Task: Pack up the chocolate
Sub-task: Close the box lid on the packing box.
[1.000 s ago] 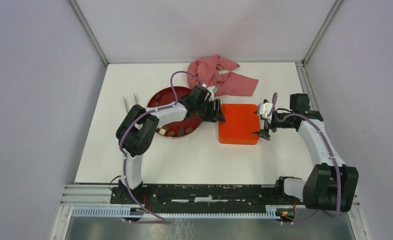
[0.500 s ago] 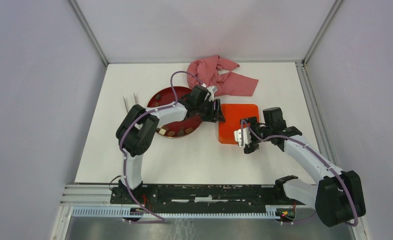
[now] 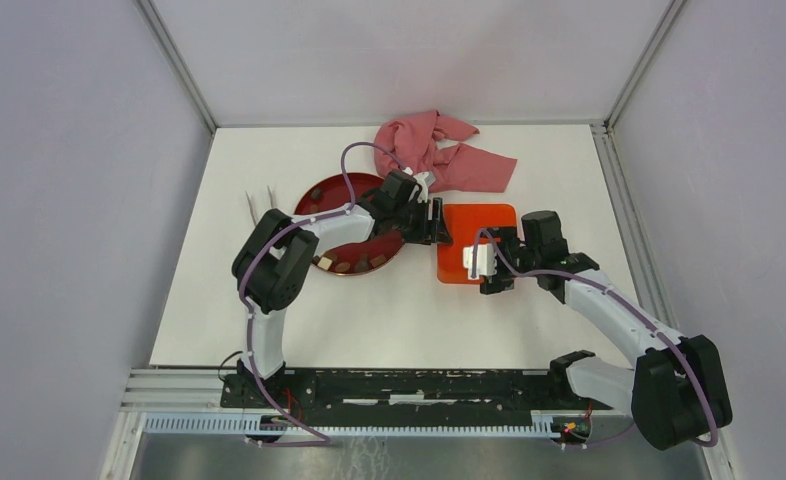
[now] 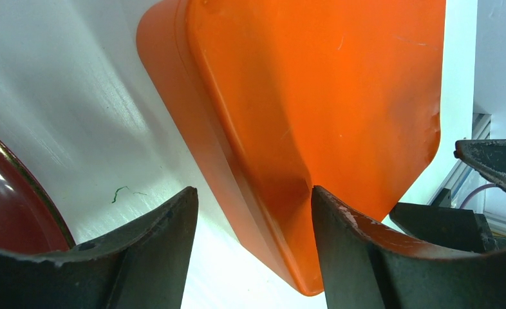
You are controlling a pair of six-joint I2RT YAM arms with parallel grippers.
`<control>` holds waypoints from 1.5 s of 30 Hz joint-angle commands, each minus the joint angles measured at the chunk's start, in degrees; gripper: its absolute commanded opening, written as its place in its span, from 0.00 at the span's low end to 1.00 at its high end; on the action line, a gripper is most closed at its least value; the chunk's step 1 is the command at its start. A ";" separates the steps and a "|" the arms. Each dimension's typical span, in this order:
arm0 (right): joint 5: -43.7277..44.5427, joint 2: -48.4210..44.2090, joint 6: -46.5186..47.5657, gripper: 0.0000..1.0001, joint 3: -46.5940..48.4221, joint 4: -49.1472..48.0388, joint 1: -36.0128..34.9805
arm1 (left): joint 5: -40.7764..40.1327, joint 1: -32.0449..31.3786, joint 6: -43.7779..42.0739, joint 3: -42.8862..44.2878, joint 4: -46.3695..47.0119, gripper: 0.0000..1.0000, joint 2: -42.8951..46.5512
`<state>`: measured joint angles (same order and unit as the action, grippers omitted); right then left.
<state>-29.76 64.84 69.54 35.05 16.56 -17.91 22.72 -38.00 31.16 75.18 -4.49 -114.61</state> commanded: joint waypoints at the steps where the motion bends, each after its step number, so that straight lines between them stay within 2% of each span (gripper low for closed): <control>1: 2.81 0.42 -3.23 0.89 0.73 -4.44 -0.11 | 1.04 0.02 -2.50 1.56 0.14 0.72 1.45; 6: 2.63 0.50 -5.21 0.88 1.20 -4.10 -0.11 | 1.35 -0.03 -2.34 1.62 0.39 0.75 2.37; 9: 0.62 0.85 -7.77 0.91 3.72 -1.36 -0.05 | 0.69 0.04 -2.16 1.81 0.56 0.75 3.90; 15: -11.13 2.77 -14.42 0.92 12.76 4.59 4.46 | -3.85 1.29 -2.35 2.02 0.03 0.77 12.09; 17: -14.48 3.37 -18.00 0.92 14.94 4.07 6.96 | -5.23 1.66 -2.75 0.66 -0.04 0.76 15.52; 19: -16.26 4.41 -25.44 0.90 16.56 0.77 10.58 | -5.55 1.71 -2.46 -2.44 0.79 0.72 19.26; 20: -16.09 5.48 -29.47 0.88 17.15 -1.75 12.16 | -4.98 1.70 -2.05 -4.56 1.36 0.69 21.72; 21: -14.69 6.73 -34.24 0.81 18.13 -4.28 13.97 | -3.92 1.66 -1.20 -6.75 2.23 0.65 23.31; 24: -8.32 14.19 -43.89 0.52 23.51 -5.36 17.55 | -2.00 0.56 1.88 -15.83 4.30 0.54 28.75; 27: -6.72 22.09 -49.95 0.32 28.72 -4.49 22.75 | -2.73 -1.24 4.44 -22.80 6.25 0.42 33.79; 29: -5.20 25.77 -52.66 0.24 30.41 -5.43 24.44 | -3.80 -2.47 6.24 -26.24 6.62 0.34 36.58; 30: -4.53 27.60 -53.49 0.22 31.16 -5.85 25.01 | -4.69 -3.30 7.06 -27.77 6.90 0.29 37.79; 34: -4.55 34.84 -54.01 0.20 35.05 -3.91 25.60 | -6.79 -7.34 10.80 -32.52 11.43 0.27 38.98; 39: -11.42 43.89 -55.80 0.20 39.74 -1.05 25.65 | -6.98 -10.15 14.95 -36.11 19.99 0.27 33.03; 45: -12.68 50.82 -54.44 0.20 45.44 1.83 25.73 | -8.29 -11.54 15.86 -34.20 23.55 0.27 24.27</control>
<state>-39.72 113.10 15.20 75.33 16.16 7.90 16.40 -48.84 43.90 39.55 13.02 -85.95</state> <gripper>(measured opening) 0.201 0.273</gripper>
